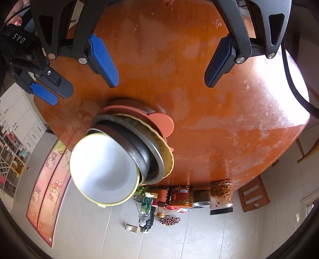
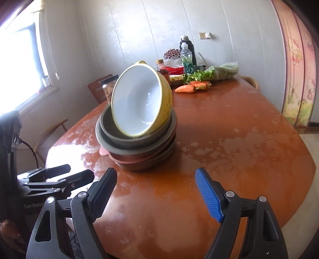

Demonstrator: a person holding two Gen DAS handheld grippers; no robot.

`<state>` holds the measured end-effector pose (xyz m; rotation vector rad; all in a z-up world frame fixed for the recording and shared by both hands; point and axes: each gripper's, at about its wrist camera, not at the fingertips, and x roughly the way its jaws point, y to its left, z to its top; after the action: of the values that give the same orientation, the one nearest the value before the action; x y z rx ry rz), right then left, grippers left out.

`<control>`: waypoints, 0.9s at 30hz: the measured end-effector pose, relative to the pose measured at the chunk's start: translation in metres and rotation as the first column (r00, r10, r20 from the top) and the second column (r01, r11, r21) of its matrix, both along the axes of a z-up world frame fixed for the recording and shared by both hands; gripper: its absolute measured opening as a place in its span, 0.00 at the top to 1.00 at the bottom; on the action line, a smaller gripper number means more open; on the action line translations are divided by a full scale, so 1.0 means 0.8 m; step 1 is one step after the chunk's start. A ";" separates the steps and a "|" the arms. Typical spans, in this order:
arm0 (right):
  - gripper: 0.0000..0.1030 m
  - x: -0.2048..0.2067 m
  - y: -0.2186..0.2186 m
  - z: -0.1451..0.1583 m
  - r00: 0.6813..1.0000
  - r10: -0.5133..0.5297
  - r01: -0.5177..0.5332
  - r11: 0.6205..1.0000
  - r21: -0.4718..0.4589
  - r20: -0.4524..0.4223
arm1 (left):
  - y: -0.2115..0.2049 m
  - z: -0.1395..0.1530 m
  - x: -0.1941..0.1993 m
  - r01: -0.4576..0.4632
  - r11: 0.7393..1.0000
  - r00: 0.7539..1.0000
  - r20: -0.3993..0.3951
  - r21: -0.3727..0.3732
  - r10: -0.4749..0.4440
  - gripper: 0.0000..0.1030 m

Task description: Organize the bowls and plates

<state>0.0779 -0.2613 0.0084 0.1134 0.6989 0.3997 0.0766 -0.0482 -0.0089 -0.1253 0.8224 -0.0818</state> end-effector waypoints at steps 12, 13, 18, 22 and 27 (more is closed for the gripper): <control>0.20 -0.025 -0.002 -0.021 1.000 0.018 -0.018 1.000 -0.010 -0.020 | -0.011 0.000 -0.024 -0.019 0.999 1.000 0.007 0.036 0.019 0.15; 0.20 -0.026 -0.002 -0.022 0.999 0.022 -0.023 1.000 -0.011 -0.023 | -0.012 -0.001 -0.025 -0.016 0.999 1.000 0.004 0.038 0.016 0.15; 0.20 -0.029 -0.002 -0.020 0.999 0.025 -0.025 1.000 -0.002 -0.020 | -0.010 -0.002 -0.027 -0.024 0.999 1.000 -0.008 0.032 0.024 0.15; 0.20 -0.028 -0.002 -0.020 0.999 0.029 -0.028 1.000 0.005 -0.025 | -0.011 -0.002 -0.030 -0.022 0.999 1.000 -0.009 0.030 0.022 0.15; 0.20 -0.029 0.000 -0.019 0.999 0.038 -0.038 0.999 -0.001 -0.026 | -0.011 -0.002 -0.031 -0.015 0.999 1.000 -0.015 0.028 0.016 0.15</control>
<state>0.0546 -0.2610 -0.0068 0.1044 0.7273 0.4352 0.0519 -0.0569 -0.0104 -0.1064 0.8369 -0.0549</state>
